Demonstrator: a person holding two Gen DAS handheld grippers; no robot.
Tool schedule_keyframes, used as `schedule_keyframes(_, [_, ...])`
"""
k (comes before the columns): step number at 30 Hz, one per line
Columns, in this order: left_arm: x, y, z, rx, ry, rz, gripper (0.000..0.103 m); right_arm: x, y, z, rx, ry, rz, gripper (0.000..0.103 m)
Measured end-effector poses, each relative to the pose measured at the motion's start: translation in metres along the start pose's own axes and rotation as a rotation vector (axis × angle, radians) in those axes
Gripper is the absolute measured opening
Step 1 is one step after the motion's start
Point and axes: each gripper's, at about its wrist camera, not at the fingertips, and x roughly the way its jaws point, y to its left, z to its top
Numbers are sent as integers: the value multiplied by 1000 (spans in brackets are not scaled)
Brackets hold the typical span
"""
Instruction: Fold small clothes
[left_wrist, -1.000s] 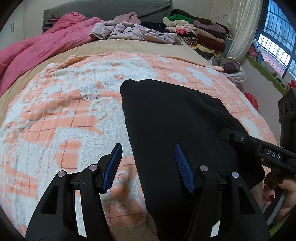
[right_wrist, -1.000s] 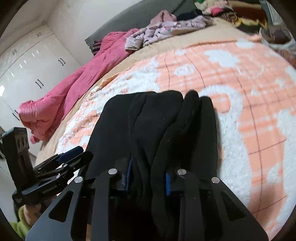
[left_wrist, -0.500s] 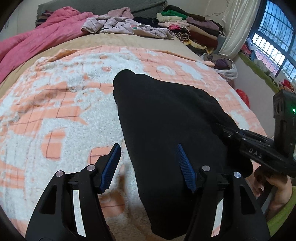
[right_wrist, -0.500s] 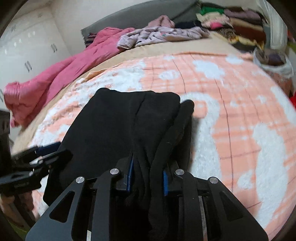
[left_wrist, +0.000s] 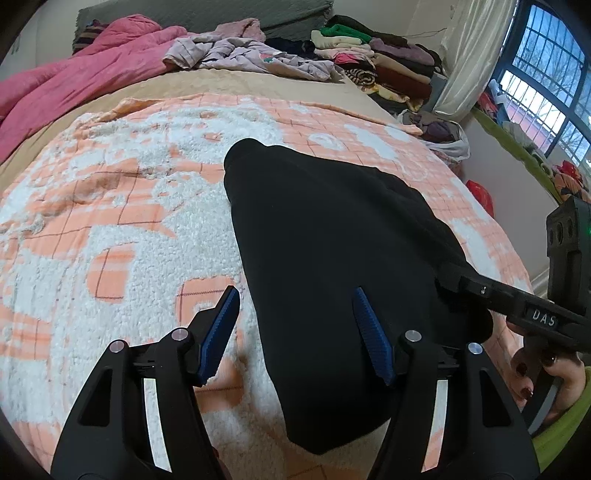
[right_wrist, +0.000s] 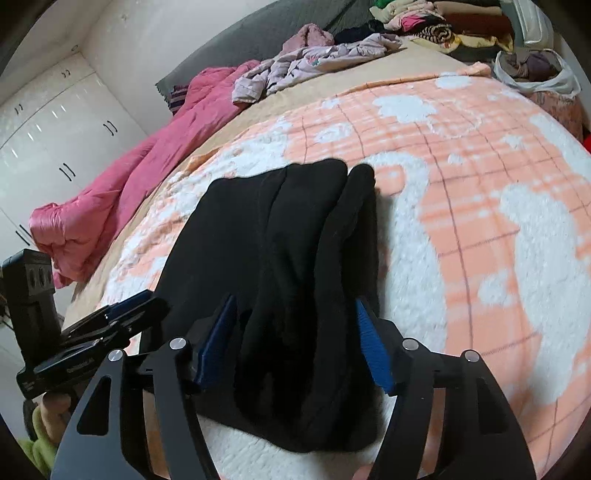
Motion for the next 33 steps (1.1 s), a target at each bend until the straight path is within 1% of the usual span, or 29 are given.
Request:
schedule_keyframes(2, [-1, -1, -1, 6, -1, 6, 59, 5, 4, -2, -11, 29, -10, 63])
schedule_keyframes(3, [-1, -1, -2, 7, 0, 6, 59, 7, 6, -4, -21, 43, -27, 55])
schedule_keyframes(4, [-1, 0, -2, 6, 2, 6, 59, 10, 9, -5, -40, 54, -54, 51])
schedule_keyframes(6, [-2, 0, -3, 2, 4, -1, 59, 8, 17, -5, -85, 47, -86, 37])
schedule_keyframes(8, [-4, -1, -4, 4, 2, 1, 59, 3, 21, -6, -110, 30, -99, 29])
schedule_keyframes(9, [-5, -2, -5, 5, 2, -2, 59, 1, 23, -6, -118, 24, -105, 27])
schedule_keyframes(12, [-8, -4, -6, 12, 2, -7, 59, -4, 22, -6, -118, 9, -116, 26])
schedule_keyframes(14, [-8, -6, -8, 22, 6, -1, 59, -3, 20, -6, -113, 18, -123, 26])
schedule_keyframes(19, [-1, -5, -12, 21, 29, 1, 65, 3, 15, -8, -102, 35, -144, 26])
schedule_keyframes(20, [1, -5, -14, 19, 34, -3, 65, 6, 10, -9, -79, 44, -142, 27])
schedule_keyframes(22, [3, -6, -15, 29, 36, 1, 66, 10, 2, -11, -38, 51, -146, 34])
schedule_keyframes(23, [4, -7, -16, 34, 34, 8, 66, 11, -2, -12, -26, 52, -153, 43])
schedule_keyframes(25, [6, -7, -17, 32, 39, 6, 66, 10, -7, -12, 15, 48, -131, 45])
schedule_keyframes(28, [6, -5, -16, 24, 42, 8, 68, 7, -3, -14, 9, 36, -141, 49])
schedule_keyframes(29, [6, -5, -16, 20, 43, 8, 68, 6, -1, -14, 5, 30, -146, 53])
schedule_keyframes(31, [6, -5, -16, 17, 44, 7, 68, 1, 4, -15, -1, 12, -154, 57])
schedule_keyframes(32, [6, -6, -16, 16, 45, 7, 68, -3, 5, -17, -2, -3, -168, 62])
schedule_keyframes(33, [6, -6, -16, 16, 44, 8, 68, -7, 7, -18, -6, -19, -185, 71])
